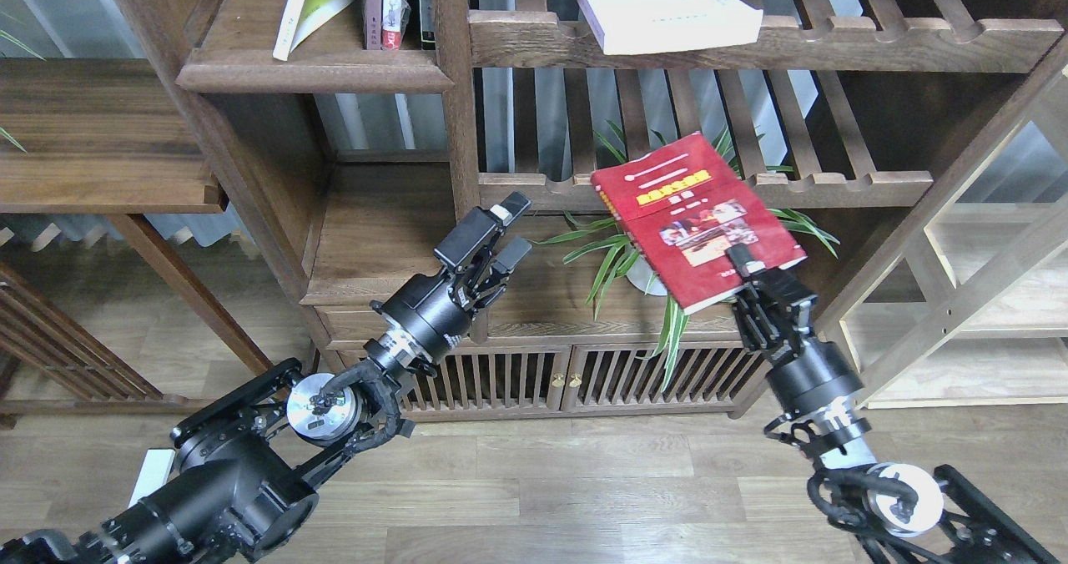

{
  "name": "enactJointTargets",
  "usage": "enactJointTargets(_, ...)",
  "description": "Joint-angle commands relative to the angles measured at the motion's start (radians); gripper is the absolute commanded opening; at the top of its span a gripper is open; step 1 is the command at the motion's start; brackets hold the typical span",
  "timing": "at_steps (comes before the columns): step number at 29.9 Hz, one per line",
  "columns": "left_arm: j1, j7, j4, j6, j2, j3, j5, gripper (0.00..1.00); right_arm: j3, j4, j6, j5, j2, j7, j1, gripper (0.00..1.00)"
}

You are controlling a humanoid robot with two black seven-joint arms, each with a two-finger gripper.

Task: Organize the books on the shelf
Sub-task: 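Lower the red book toward the middle shelf near the left gripper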

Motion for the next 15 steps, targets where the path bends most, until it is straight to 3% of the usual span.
enactJointTargets(1,0.017,0.002,0.001,0.0,0.0,0.0,0.0,0.93,-0.032,0.0,0.0,0.0,0.032,0.0,0.029,0.05)
enactJointTargets(15,0.026,0.0,0.016,0.0,0.0,-0.012,0.0,0.91,-0.12,-0.001,0.0,-0.037,0.076,-0.002,0.045,0.06)
